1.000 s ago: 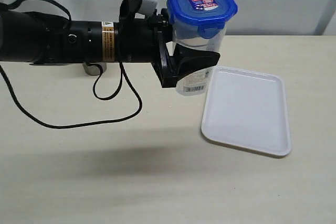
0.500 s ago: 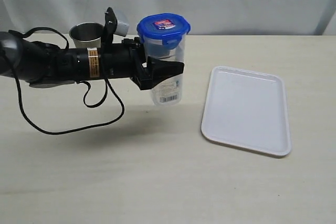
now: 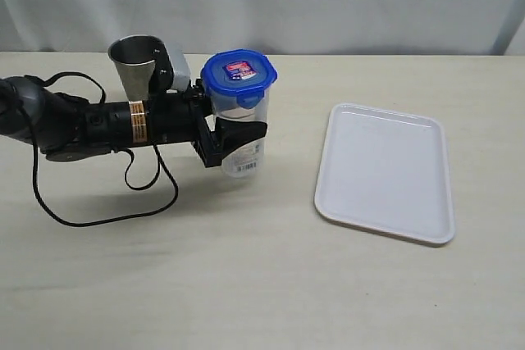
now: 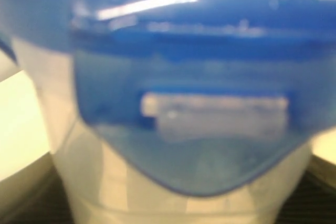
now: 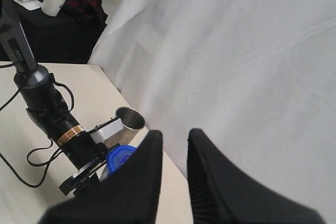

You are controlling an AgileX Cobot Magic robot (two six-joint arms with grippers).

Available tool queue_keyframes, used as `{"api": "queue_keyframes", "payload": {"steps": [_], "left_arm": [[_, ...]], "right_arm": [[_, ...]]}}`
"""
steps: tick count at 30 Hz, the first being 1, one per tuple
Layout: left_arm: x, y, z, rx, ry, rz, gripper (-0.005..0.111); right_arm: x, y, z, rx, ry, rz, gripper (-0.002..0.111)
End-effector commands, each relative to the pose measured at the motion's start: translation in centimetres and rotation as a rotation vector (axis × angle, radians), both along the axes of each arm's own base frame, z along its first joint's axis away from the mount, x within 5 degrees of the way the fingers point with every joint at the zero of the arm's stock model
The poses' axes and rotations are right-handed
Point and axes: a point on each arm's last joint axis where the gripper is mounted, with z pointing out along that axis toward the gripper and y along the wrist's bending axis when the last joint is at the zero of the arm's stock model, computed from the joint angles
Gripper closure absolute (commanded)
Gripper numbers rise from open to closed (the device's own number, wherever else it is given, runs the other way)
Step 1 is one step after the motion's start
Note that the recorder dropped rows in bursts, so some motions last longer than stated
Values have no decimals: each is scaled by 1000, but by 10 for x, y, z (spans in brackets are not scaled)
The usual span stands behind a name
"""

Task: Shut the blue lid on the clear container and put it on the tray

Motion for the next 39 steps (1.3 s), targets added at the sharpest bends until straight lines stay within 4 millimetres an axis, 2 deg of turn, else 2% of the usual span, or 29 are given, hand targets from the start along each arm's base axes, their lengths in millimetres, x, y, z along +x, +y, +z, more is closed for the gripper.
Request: {"api": "queue_keyframes", "payload": {"steps": [1,7,10,30,34,39], "left_arm": [[3,6,-8,-82,-20,9,107],[2,14,-32,-49,10,24,107],[2,14,-37,-34,21,29,107],[0,12,-35,-46,18,-7,106],[1,9,-26,-56,-4,-1,107],[2,-8,3,-82,-72,-13,107]], "right_arm": [[0,0,1,14,-6,-3,91],[0,0,1,14,-6,-3,91],[0,0,1,15,-8,-3,91],[0,0,1,22,-2,-3,91],[0,0,1,22,-2,-3,91],[0,0,1,26,-1,-4,91]]}}
